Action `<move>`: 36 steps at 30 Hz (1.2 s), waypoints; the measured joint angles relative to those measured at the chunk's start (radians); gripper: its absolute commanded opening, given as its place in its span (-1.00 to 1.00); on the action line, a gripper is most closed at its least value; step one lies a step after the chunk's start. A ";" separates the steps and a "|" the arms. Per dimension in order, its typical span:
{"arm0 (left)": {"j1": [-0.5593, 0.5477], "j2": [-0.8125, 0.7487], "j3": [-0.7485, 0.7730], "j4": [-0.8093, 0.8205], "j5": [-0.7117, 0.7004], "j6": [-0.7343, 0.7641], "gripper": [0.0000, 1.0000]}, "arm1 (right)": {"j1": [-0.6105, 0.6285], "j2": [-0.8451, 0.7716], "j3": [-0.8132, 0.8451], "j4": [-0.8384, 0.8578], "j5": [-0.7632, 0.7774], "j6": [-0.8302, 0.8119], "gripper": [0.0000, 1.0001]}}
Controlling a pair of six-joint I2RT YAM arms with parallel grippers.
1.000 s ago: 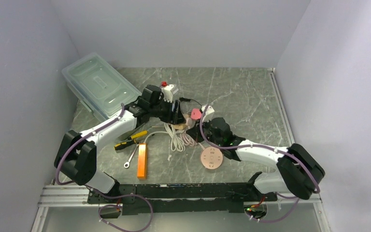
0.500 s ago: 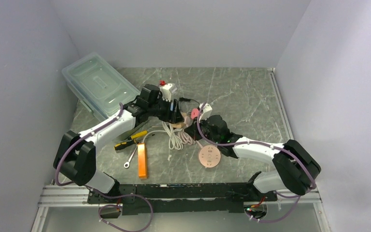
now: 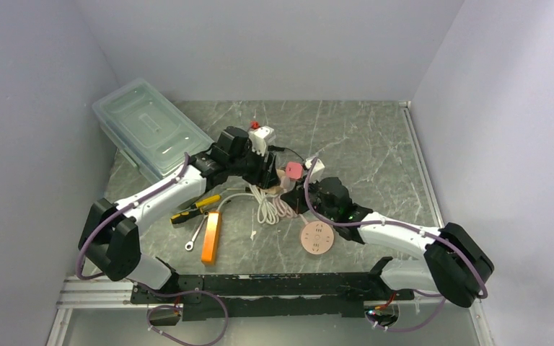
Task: Pull the plug off the socket
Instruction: Remove the plug from the socket.
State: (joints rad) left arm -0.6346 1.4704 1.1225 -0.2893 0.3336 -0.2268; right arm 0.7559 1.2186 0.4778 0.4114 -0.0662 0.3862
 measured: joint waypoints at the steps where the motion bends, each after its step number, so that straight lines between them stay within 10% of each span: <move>1: -0.005 0.000 0.001 -0.003 -0.005 0.005 -1.00 | 0.000 -0.006 -0.005 0.000 -0.005 -0.001 -1.00; 36: 0.080 0.012 -0.008 0.006 0.066 -0.021 -1.00 | -0.003 0.136 0.090 -0.011 0.015 0.035 -1.00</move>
State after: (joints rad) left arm -0.5541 1.4826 1.1149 -0.2832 0.4000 -0.2478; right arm 0.7525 1.3548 0.5682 0.4007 -0.0509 0.4210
